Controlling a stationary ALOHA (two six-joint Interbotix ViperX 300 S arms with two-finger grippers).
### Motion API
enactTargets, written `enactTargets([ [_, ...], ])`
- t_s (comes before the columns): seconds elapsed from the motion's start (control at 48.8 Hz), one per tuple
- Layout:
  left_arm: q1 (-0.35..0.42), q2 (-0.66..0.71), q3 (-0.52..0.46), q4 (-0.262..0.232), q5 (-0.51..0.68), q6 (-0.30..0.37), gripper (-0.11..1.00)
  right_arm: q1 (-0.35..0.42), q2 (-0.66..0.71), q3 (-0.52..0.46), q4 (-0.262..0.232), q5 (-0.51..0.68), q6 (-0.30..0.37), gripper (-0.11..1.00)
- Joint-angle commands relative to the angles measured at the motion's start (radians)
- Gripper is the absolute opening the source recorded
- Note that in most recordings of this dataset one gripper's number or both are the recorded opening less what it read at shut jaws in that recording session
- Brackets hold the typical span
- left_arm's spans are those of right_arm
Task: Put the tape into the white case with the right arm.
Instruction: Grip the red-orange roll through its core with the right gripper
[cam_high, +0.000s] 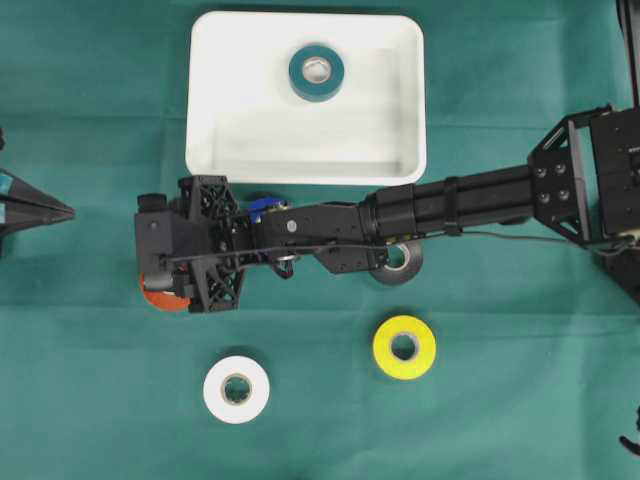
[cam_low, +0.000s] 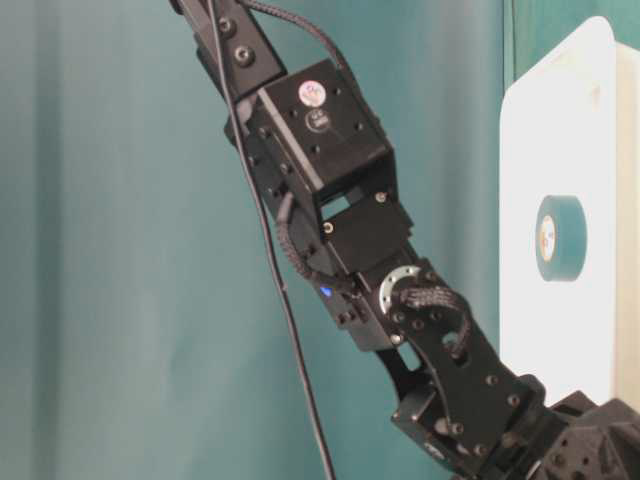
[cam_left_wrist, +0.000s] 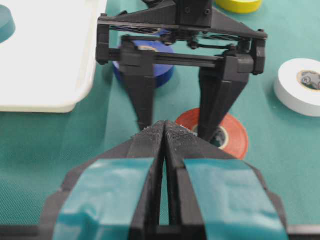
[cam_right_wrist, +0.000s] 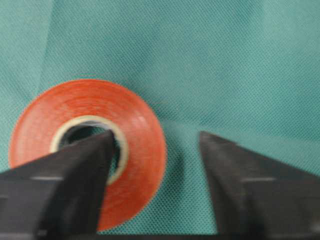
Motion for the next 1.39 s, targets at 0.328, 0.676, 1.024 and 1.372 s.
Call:
enactTargets([
  [0.328,0.003,0.009,-0.011,-0.002,-0.009,0.000,0.00,0.002,-0.026,-0.023,0.000,-0.003,0.003,0.02],
  [0.676,0.003,0.008,-0.011,-0.002,-0.009,0.000,0.00,0.005,-0.143,-0.023,0.000,0.040,0.005,0.01],
  [1.024,0.003,0.008,-0.011,-0.002,-0.009,0.000,0.00,-0.006,-0.172,-0.023,0.000,0.067,0.006,0.01],
  [1.372,0.003,0.008,-0.011,-0.002,-0.009,0.000,0.00,-0.104,-0.190,-0.023,-0.008,0.072,0.003,0.01],
])
